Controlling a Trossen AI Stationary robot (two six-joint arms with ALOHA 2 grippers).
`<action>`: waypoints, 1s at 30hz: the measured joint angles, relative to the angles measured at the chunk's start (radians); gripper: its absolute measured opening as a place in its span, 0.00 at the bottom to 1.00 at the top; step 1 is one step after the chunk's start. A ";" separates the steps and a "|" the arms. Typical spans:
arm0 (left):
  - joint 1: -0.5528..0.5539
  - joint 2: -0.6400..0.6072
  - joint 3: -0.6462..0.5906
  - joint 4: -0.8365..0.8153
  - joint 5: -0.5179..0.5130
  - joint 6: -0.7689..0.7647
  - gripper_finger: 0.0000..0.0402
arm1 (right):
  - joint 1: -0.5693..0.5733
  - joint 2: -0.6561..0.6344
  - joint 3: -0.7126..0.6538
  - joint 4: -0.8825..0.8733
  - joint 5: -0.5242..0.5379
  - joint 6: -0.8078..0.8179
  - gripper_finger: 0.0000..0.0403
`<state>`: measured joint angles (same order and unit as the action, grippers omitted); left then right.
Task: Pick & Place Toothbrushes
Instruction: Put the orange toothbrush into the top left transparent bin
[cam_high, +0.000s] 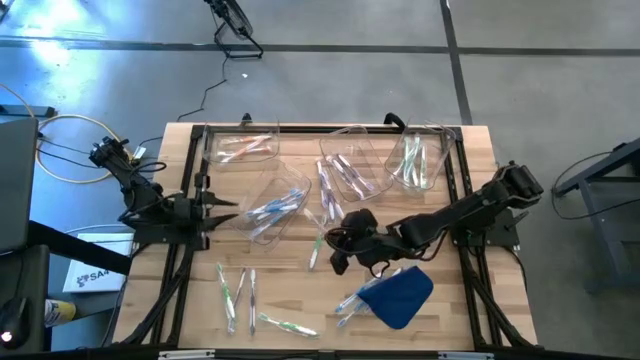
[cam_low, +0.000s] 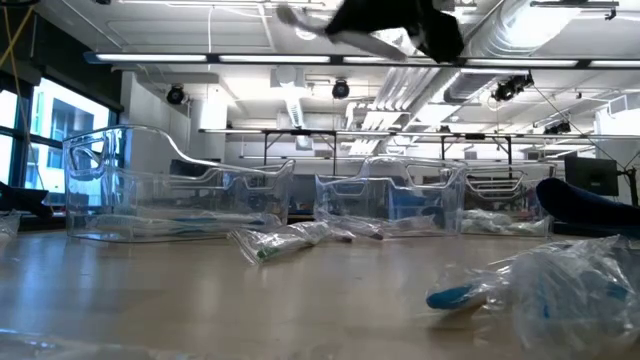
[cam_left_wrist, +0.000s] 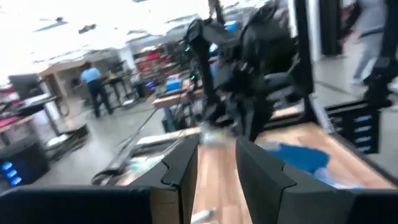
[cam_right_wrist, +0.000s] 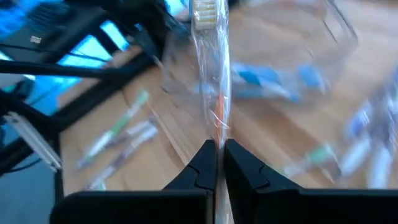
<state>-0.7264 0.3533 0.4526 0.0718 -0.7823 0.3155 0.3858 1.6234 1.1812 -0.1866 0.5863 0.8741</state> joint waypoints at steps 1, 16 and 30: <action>0.001 -0.006 0.000 -0.015 -0.009 -0.006 0.26 | -0.003 0.000 0.000 0.040 0.000 -0.046 0.02; 0.000 -0.008 -0.001 -0.075 0.059 -0.141 0.26 | -0.067 0.002 0.000 0.482 -0.096 -0.489 0.02; 0.018 -0.017 -0.001 -0.051 0.096 -0.089 0.25 | -0.140 0.062 0.002 0.596 -0.250 -0.532 0.02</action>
<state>-0.7086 0.3366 0.4515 0.0212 -0.6861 0.2264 0.2459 1.6857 1.1834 0.4097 0.3361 0.3424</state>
